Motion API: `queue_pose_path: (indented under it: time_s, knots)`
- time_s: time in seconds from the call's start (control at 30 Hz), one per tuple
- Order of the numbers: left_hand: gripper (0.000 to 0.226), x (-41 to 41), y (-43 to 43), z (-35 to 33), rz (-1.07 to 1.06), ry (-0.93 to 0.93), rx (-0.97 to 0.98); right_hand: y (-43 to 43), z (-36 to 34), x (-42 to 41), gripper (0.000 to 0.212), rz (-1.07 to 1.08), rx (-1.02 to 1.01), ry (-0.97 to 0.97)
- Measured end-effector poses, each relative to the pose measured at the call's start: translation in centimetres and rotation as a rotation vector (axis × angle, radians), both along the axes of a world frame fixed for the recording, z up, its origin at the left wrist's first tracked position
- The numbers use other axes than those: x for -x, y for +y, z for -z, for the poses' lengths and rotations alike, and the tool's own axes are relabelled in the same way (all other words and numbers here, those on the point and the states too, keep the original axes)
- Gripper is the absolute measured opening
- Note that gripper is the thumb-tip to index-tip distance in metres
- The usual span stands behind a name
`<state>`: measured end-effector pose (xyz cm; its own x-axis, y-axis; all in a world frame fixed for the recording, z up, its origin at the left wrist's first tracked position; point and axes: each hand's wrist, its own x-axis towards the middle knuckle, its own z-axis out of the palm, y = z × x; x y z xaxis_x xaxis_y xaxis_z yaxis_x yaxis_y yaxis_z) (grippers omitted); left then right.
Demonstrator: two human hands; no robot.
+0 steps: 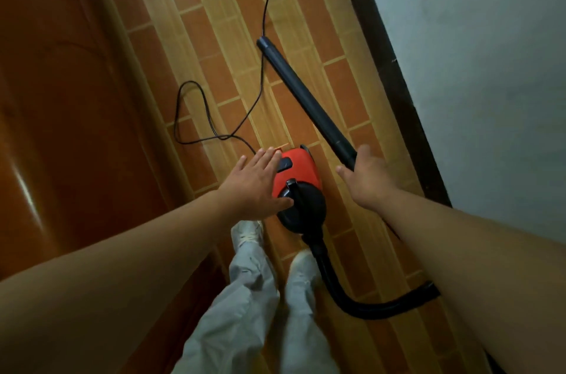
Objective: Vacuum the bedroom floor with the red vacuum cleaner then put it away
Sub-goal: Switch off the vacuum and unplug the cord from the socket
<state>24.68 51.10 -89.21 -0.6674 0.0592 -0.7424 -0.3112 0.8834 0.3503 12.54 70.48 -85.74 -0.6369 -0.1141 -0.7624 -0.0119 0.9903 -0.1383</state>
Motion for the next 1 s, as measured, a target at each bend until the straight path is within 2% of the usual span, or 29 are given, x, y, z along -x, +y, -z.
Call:
queue_pose_path:
  time_s: [0.17,0.33,0.5,0.6,0.83,1.0]
  knots:
    - [0.102,0.1,1.3,-1.5,0.019,0.04,0.018,1.8,-0.7,-1.0,0.045,0.079,0.069,-0.016]
    - [0.103,-1.5,4.1,-3.7,0.106,0.006,0.04,5.4,-2.1,-4.1,0.042,0.097,0.024,-0.022]
    - [0.104,-2.5,5.2,-6.0,0.133,-0.032,0.055,7.5,-3.2,-6.3,0.043,0.236,0.081,-0.01]
    - [0.102,-2.4,4.9,-5.3,0.147,-0.046,0.05,7.7,-2.3,-6.7,0.048,0.26,0.091,-0.022]
    - [0.097,-1.0,2.9,-1.4,0.245,-0.119,-0.02,5.6,0.2,-7.0,0.043,0.229,0.016,-0.093]
    - [0.096,1.2,-0.4,-1.2,0.307,-0.126,-0.068,3.8,0.4,-6.7,0.041,0.259,-0.076,-0.123]
